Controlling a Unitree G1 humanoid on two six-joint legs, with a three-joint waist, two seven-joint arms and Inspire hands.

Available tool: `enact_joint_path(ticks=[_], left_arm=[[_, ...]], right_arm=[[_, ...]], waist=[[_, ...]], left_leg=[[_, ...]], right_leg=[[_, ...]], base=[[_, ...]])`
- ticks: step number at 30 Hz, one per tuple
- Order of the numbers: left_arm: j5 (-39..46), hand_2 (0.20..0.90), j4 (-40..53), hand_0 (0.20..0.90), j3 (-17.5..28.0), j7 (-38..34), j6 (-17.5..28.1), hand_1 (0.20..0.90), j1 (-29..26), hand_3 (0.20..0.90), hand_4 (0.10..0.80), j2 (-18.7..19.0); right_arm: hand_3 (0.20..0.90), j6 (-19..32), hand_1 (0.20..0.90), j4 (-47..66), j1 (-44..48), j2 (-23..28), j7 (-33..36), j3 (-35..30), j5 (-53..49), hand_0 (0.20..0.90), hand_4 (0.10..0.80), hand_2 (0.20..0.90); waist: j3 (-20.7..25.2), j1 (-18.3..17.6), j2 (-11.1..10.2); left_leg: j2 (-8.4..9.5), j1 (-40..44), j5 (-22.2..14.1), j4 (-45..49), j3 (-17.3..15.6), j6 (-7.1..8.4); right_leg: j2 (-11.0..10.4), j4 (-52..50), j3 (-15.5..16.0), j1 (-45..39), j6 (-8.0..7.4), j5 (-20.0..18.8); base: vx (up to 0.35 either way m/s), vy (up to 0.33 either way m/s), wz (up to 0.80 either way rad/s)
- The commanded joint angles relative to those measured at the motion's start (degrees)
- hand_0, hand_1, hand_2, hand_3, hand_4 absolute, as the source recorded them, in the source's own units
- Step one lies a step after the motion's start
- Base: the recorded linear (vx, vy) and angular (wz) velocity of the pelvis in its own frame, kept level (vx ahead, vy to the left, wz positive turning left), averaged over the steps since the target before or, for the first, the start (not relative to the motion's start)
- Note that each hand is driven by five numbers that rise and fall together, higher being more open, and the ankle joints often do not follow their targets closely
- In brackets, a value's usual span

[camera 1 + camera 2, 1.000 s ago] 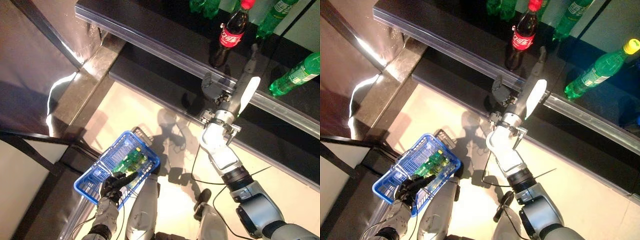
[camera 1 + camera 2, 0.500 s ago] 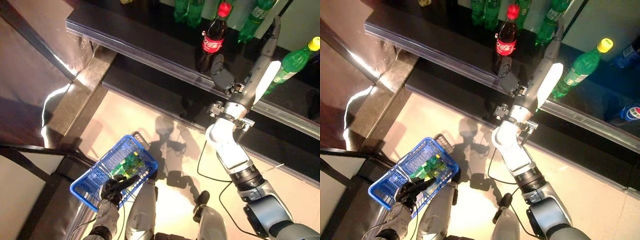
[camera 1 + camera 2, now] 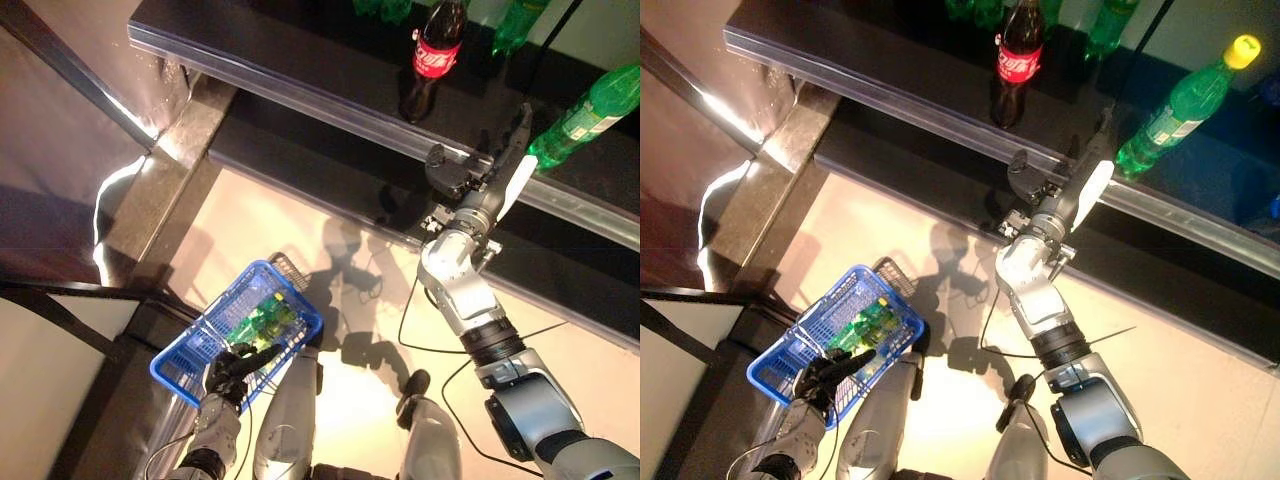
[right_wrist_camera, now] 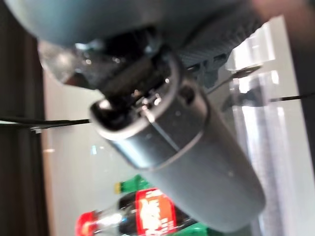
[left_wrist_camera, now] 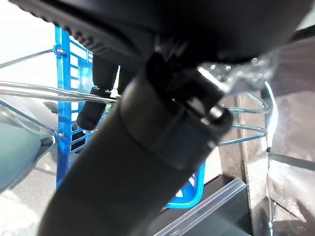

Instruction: Pick up the drink and place into the basket.

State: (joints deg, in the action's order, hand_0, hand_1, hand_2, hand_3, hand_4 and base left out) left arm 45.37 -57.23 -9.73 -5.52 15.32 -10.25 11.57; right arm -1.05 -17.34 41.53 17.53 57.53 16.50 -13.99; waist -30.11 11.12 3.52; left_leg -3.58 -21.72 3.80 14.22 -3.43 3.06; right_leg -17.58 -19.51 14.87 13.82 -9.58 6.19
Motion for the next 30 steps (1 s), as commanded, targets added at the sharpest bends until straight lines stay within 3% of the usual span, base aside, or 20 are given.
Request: enact_joint_path(ticks=[1,21,30], left_arm=[[-0.79,0.300,3.49,0.300,-4.97,0.12,2.14,0.300,4.33,0.200,0.100,-0.37],[1.34,0.300,7.52,0.300,-5.94,-1.41,-0.24,0.300,2.67,0.200,0.100,2.62],[1.97,0.300,8.63,0.300,-6.23,-1.78,-0.22,0.300,2.20,0.200,0.100,3.50]], right_arm=[[0.900,4.60,0.900,5.70,10.40,3.02,0.19,-3.16,1.87,0.900,0.800,0.900],[0.900,2.67,0.900,5.56,22.80,7.37,-2.14,-3.99,-4.44,0.900,0.800,0.900],[0.900,2.21,0.900,3.07,26.44,6.62,-2.72,-2.52,-7.79,0.900,0.800,0.900]], waist=[[0.32,1.20,-0.06],[0.32,2.30,-1.95],[0.32,3.29,-2.76]], left_leg=[[0.50,-2.83,-0.62,3.55,4.48,0.52],[1.86,-9.12,-1.06,3.10,4.18,-1.19],[2.57,-11.38,-1.38,3.37,4.56,-2.00]], right_leg=[[2.57,-1.73,1.12,3.51,6.67,-3.01],[3.89,-2.26,0.24,11.54,5.68,-4.23],[3.97,-2.02,0.74,13.36,5.04,-5.04]], base=[[-0.009,0.039,-0.08],[0.001,0.002,-0.01],[0.037,0.020,0.04]])
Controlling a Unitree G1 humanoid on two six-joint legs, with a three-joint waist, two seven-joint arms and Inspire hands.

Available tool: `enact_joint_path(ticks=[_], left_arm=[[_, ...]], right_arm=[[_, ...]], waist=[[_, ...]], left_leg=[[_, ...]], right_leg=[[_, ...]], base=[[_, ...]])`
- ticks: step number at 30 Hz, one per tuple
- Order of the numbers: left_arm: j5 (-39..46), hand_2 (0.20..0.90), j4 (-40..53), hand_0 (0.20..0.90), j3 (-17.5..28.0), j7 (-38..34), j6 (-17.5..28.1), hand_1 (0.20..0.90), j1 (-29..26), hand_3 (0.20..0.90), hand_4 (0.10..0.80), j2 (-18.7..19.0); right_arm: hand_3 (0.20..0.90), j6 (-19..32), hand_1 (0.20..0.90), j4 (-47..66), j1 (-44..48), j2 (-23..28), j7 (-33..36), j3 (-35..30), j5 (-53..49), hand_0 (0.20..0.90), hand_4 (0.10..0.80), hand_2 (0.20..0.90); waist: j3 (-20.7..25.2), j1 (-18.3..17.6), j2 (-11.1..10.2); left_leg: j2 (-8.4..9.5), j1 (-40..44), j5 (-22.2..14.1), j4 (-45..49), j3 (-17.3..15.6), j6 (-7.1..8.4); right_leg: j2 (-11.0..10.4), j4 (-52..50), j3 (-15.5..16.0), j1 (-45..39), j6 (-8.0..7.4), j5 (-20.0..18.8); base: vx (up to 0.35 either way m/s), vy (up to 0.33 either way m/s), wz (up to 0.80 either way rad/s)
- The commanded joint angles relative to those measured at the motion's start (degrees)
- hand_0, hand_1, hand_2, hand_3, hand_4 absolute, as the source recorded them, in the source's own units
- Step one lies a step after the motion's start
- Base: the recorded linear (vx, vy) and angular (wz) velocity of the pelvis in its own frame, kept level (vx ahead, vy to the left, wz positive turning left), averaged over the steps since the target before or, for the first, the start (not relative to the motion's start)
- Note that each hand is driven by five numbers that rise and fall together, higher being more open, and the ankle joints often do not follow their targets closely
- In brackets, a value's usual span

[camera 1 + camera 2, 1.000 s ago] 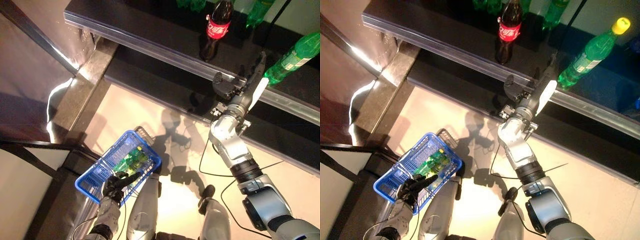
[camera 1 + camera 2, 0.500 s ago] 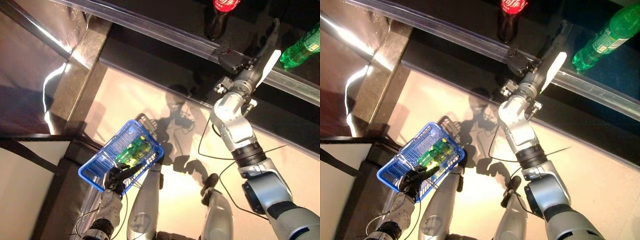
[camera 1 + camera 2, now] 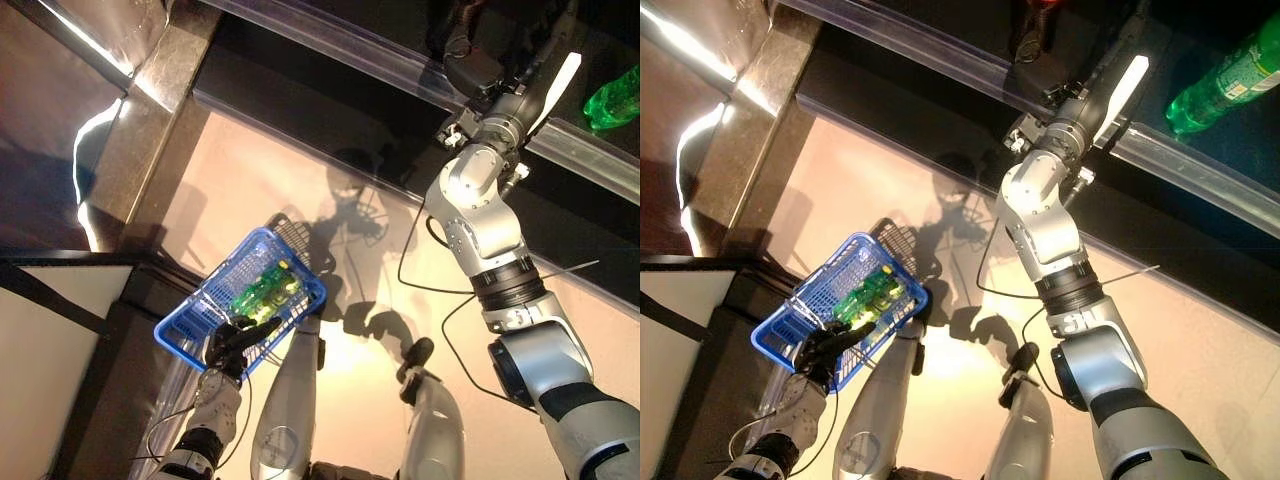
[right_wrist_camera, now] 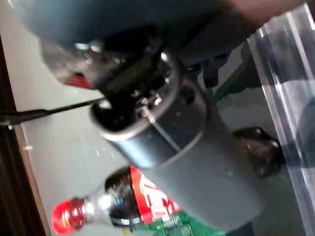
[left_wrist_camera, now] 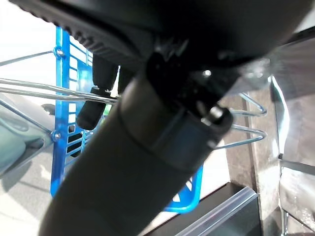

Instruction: Pick up the drink and place into the basket.

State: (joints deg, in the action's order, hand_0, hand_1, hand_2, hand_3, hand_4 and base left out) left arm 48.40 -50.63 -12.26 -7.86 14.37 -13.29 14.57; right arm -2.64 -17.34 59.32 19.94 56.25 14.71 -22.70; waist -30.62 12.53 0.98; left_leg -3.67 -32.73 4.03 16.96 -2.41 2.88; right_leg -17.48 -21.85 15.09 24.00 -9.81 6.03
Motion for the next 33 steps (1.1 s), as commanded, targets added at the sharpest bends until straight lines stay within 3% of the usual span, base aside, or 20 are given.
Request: enact_joint_path(ticks=[1,24,33], left_arm=[[-0.94,0.300,2.22,0.300,-3.91,0.41,0.67,0.300,5.74,0.200,0.100,0.60],[1.20,0.300,6.62,0.300,-3.70,1.73,1.54,0.300,8.84,0.200,0.100,5.19],[2.45,0.300,8.08,0.300,-3.70,3.03,1.81,0.300,10.96,0.200,0.100,6.95]], right_arm=[[0.900,3.99,0.900,2.53,8.52,3.95,-1.38,-0.67,0.24,0.900,0.800,0.900],[0.900,11.53,0.900,-9.23,20.35,9.91,5.92,2.90,-7.96,0.900,0.800,0.900],[0.900,9.20,0.900,-12.40,25.34,11.63,7.07,4.05,-8.88,0.900,0.800,0.900]], waist=[[0.82,2.07,-0.34],[0.82,4.81,-1.89],[0.82,5.39,-1.73]], left_leg=[[2.80,0.53,-3.13,0.94,3.72,-1.56],[4.07,-7.10,-5.24,4.73,5.00,-2.26],[4.20,-8.53,-6.10,6.13,5.57,-2.55]], right_leg=[[3.85,0.00,0.04,2.35,4.62,-3.72],[3.31,2.43,1.91,6.16,2.86,-7.36],[2.84,1.45,2.42,7.64,2.80,-7.70]], base=[[0.132,0.016,0.04],[0.046,0.015,0.04],[0.022,0.006,0.00]])
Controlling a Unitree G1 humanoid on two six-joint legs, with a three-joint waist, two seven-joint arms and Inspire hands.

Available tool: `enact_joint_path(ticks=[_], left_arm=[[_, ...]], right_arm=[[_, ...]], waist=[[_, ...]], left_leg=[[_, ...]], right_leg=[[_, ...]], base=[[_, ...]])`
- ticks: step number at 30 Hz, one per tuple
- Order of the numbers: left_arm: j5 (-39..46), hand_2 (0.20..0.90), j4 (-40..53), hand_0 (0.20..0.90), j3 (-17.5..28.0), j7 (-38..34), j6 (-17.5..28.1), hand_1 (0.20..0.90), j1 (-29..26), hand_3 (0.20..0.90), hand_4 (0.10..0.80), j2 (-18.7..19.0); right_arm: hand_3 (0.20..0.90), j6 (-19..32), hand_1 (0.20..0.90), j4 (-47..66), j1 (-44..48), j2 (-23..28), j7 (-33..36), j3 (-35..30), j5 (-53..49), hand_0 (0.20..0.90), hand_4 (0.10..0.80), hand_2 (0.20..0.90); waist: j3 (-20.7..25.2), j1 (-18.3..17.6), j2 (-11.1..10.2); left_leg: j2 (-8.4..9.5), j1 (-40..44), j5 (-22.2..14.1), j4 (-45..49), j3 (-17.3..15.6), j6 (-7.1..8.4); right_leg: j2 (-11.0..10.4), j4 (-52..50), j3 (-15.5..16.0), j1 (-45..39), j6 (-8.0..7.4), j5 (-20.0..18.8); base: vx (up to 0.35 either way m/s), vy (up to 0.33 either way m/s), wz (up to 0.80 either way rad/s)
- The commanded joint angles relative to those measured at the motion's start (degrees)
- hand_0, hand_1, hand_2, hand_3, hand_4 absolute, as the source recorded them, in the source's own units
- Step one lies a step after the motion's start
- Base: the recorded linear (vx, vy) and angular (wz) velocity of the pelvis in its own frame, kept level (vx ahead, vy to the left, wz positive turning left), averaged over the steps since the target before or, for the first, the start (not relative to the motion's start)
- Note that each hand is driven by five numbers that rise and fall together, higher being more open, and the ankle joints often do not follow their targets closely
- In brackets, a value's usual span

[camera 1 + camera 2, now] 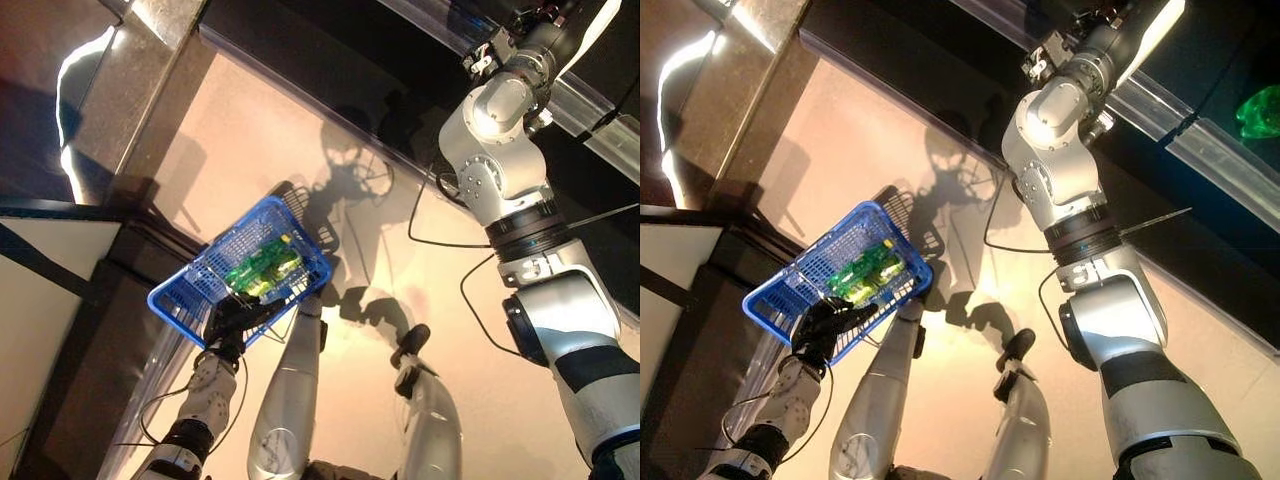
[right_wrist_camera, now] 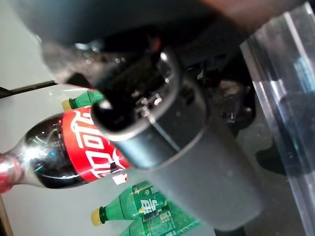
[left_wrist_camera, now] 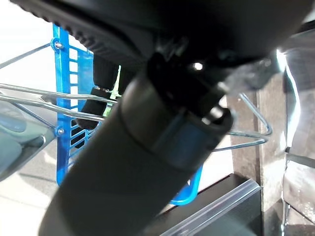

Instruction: Pick up the drink and place into the basket.

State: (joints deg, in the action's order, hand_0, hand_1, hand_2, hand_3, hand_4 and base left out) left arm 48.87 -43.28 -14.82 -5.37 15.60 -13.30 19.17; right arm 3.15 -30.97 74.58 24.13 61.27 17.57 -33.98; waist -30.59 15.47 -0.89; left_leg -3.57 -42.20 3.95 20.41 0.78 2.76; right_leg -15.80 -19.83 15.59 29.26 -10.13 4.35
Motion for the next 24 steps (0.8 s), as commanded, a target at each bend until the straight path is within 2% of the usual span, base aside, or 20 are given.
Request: enact_joint_path(ticks=[1,8,9,10,11,17,24], left_arm=[[2.05,0.300,1.04,0.300,-1.17,0.74,0.57,0.300,11.22,0.200,0.100,2.48],[3.10,0.300,2.39,0.300,-1.15,3.33,1.15,0.300,13.58,0.200,0.100,4.26],[3.30,0.300,2.47,0.300,-1.15,3.45,1.09,0.300,13.61,0.200,0.100,4.38],[3.39,0.300,2.50,0.300,-1.08,3.70,1.13,0.300,13.79,0.200,0.100,4.42],[3.63,0.300,2.68,0.300,-1.19,3.82,1.17,0.300,13.99,0.200,0.100,4.58],[4.03,0.300,3.43,0.300,-1.17,4.38,1.58,0.300,14.91,0.200,0.100,5.27],[4.79,0.300,3.19,0.300,-1.15,5.14,2.12,0.300,14.39,0.200,0.100,5.28]], right_arm=[[0.900,3.49,0.900,-0.13,10.94,7.80,1.68,1.39,1.65,0.900,0.800,0.900],[0.900,2.71,0.900,-8.74,16.38,10.87,-0.93,3.62,-2.95,0.900,0.800,0.900],[0.829,2.40,0.839,-9.33,16.79,11.00,-1.09,3.76,-2.88,0.839,0.729,0.839],[0.266,2.78,0.356,-11.33,17.52,11.46,-1.44,4.51,-3.25,0.356,0.166,0.356],[0.200,2.44,0.300,-12.47,18.13,11.72,-1.59,4.85,-2.97,0.300,0.100,0.300],[0.200,3.17,0.300,-16.45,19.15,13.45,-3.70,6.09,-4.40,0.300,0.100,0.300],[0.200,4.57,0.300,-17.56,18.95,13.14,-4.24,6.82,-3.88,0.300,0.100,0.300]], waist=[[0.80,2.55,0.21],[0.80,3.62,0.60],[0.80,3.65,0.67],[0.80,3.79,0.70],[0.80,3.87,0.79],[0.80,4.44,1.12],[0.80,4.57,1.48]], left_leg=[[4.26,0.85,-6.11,2.83,2.47,-2.51],[4.65,-0.38,-6.29,3.88,3.28,-2.55],[4.64,-0.48,-6.31,3.94,3.27,-2.57],[4.59,-0.47,-6.29,3.94,3.22,-2.59],[4.61,-0.57,-6.37,4.11,3.31,-2.62],[4.89,-0.91,-6.75,4.77,3.95,-2.78],[4.82,-0.60,-6.91,4.80,4.08,-2.94]], right_leg=[[1.18,-0.54,1.87,2.39,3.12,-5.97],[0.32,-1.01,2.76,3.09,3.10,-6.29],[0.26,-1.13,2.80,3.21,3.13,-6.25],[0.14,-1.32,2.89,3.28,3.13,-6.24],[0.03,-1.57,2.91,3.42,3.15,-6.23],[-0.62,-2.47,3.30,4.01,3.07,-6.42],[-0.82,-3.68,3.49,4.38,3.16,-5.91]], base=[[0.041,0.021,0.02],[0.008,0.004,0.03],[0.003,0.033,0.03],[0.000,0.000,0.00],[0.000,0.000,0.00],[0.000,0.000,0.00],[-0.006,-0.004,0.00]])
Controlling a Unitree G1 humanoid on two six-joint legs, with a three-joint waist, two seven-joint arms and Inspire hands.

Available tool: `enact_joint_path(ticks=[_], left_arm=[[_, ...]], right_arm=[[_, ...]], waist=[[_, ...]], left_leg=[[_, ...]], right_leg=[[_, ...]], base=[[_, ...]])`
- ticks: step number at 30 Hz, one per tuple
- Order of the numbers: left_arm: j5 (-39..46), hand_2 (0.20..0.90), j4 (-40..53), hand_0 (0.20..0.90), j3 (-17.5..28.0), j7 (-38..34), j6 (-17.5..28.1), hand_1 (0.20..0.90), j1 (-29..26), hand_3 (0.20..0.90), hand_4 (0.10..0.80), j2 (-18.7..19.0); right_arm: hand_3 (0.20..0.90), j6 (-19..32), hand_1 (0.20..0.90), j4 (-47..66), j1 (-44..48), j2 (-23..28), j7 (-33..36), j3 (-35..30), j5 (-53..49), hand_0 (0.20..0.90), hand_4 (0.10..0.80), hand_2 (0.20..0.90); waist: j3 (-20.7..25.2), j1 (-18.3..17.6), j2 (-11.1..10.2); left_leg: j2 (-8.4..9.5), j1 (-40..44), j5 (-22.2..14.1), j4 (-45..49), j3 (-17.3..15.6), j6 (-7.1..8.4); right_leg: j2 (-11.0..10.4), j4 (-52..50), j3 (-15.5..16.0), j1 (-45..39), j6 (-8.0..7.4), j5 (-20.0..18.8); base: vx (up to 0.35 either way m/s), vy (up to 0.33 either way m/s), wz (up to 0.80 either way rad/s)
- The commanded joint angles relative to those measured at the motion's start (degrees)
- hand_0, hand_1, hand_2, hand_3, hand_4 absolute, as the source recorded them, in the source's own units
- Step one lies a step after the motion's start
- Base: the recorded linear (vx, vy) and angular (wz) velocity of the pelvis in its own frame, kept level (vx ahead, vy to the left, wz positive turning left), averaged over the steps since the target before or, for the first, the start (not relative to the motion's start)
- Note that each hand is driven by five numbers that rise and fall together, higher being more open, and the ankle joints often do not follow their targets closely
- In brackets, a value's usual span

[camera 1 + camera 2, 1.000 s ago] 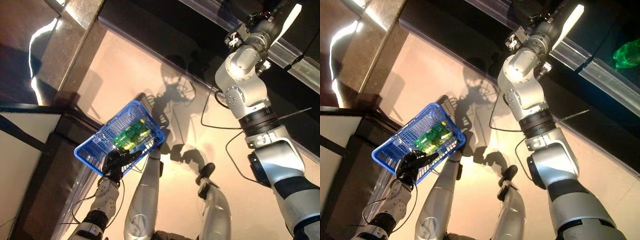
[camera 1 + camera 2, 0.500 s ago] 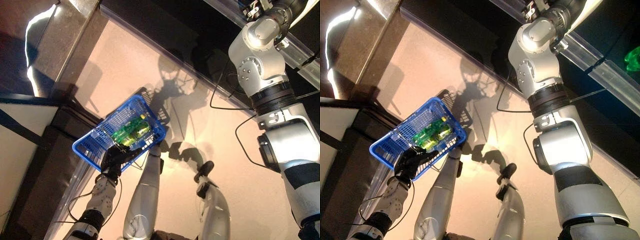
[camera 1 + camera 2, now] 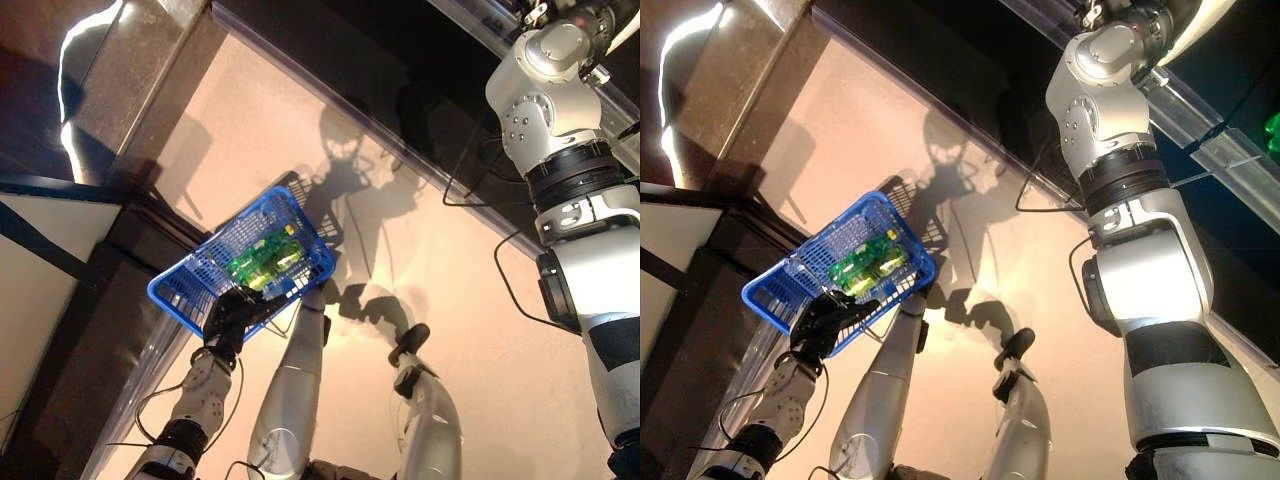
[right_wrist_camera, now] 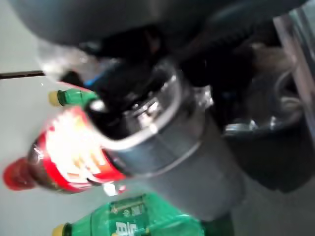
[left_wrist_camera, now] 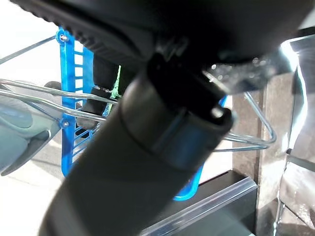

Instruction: Pick up the drink and place into the basket.

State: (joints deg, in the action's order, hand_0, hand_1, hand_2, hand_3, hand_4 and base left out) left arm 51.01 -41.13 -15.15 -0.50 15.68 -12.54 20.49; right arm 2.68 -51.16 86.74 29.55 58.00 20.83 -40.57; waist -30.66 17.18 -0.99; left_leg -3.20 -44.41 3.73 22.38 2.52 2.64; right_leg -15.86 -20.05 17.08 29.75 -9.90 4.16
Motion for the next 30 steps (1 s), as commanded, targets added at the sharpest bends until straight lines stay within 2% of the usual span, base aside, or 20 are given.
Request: enact_joint_path(ticks=[1,7,12,21,30], left_arm=[[2.64,0.300,1.02,0.300,-0.76,0.39,2.08,0.300,13.63,0.200,0.100,4.02],[4.16,0.300,1.41,0.300,-0.30,1.07,3.49,0.300,13.85,0.200,0.100,4.24],[4.87,0.300,1.78,0.300,1.01,1.55,4.63,0.300,12.66,0.200,0.100,4.07],[4.81,0.300,3.42,0.300,2.89,3.06,7.40,0.300,10.55,0.200,0.100,3.40],[4.12,0.300,10.51,0.300,3.54,5.09,8.87,0.300,9.08,0.200,0.100,0.80]], right_arm=[[0.200,5.22,0.300,2.71,6.83,7.79,-1.05,3.71,2.94,0.300,0.100,0.300],[0.200,6.81,0.300,5.34,5.82,8.13,-2.96,3.46,6.03,0.300,0.100,0.300],[0.200,7.27,0.300,13.89,1.54,7.15,-4.08,1.52,10.08,0.300,0.100,0.300],[0.200,2.42,0.300,31.68,-6.62,3.73,-5.06,-1.01,15.27,0.300,0.100,0.300],[0.200,-5.57,0.300,49.42,-18.58,-1.77,-15.02,-4.77,16.51,0.300,0.100,0.300]], waist=[[0.86,2.91,1.58],[0.86,2.94,1.53],[0.86,2.63,1.49],[0.86,1.94,0.89],[0.87,0.62,1.29]], left_leg=[[4.43,1.93,-6.71,2.68,2.36,-2.86],[4.30,3.72,-6.59,1.99,2.10,-2.83],[3.90,6.65,-6.89,1.40,1.79,-2.79],[3.24,14.22,-6.23,-1.28,1.49,-1.98],[3.00,25.88,-4.35,-6.19,1.61,-0.57]], right_leg=[[-0.74,-3.67,2.05,3.78,2.93,-5.59],[-0.52,-4.44,2.36,2.46,3.18,-4.63],[-0.45,-6.19,2.40,0.58,3.56,-3.06],[0.48,-6.63,2.17,-5.82,4.18,-0.12],[0.75,-4.29,2.46,-16.27,5.39,2.51]], base=[[-0.037,-0.037,0.00],[-0.051,-0.043,-0.01],[-0.069,-0.067,0.00],[-0.067,-0.112,-0.02],[-0.036,-0.048,0.02]])
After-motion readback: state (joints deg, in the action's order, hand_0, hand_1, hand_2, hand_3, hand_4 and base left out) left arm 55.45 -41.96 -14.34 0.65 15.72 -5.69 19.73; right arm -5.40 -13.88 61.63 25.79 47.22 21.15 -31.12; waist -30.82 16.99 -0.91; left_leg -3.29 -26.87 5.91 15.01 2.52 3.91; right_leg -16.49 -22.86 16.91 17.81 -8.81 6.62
